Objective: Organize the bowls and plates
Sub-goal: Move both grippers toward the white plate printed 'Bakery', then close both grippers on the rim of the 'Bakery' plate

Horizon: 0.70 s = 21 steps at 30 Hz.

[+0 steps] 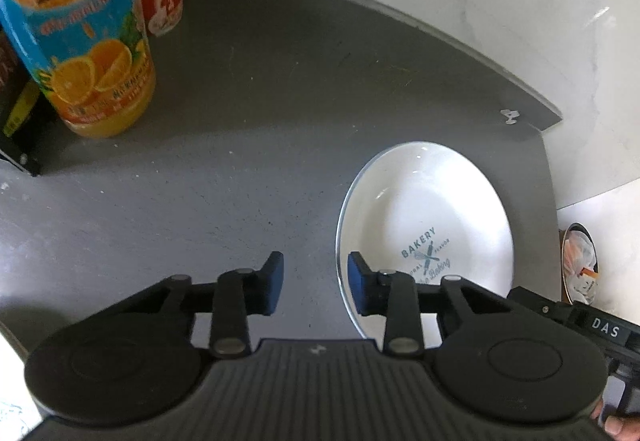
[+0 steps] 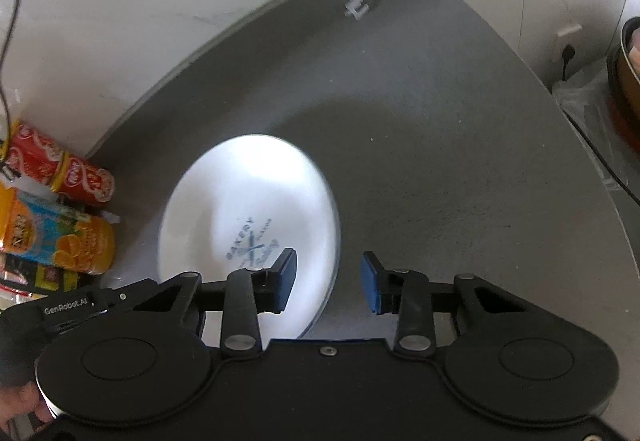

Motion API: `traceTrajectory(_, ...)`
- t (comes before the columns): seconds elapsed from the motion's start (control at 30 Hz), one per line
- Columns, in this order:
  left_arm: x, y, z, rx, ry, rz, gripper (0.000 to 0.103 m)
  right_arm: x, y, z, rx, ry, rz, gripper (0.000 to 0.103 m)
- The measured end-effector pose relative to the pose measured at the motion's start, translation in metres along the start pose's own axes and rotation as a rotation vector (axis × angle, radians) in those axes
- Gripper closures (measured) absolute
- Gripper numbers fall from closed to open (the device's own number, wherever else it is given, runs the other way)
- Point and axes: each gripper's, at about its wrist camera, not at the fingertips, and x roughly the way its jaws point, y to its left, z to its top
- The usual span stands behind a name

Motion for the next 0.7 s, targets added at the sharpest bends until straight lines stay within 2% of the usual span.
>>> traceTrajectory(0.23, 0.022, 0.002, 0.005, -0.043, 0.033, -0.020, 0.074, 0.015, -0.001, 0.006, -0.002, 0.024, -0.012, 0.072)
traceTrajectory(0.47, 0.033, -0.002, 0.008, -0.071, 0.042, -0.035, 0.083, 0.028, -0.001, 0.012, -0.004, 0.054, 0.000, 0.084)
traceTrajectory(0.53, 0.035, -0.007, 0.008, -0.061, 0.042, -0.041, 0.092, 0.031, -0.003, 0.013, -0.001, 0.073, 0.010, 0.091)
traceTrajectory(0.7, 0.033, -0.010, 0.008, -0.057, 0.037, -0.030, 0.092, 0.028, -0.003, 0.013, -0.039, 0.056, 0.025, 0.093)
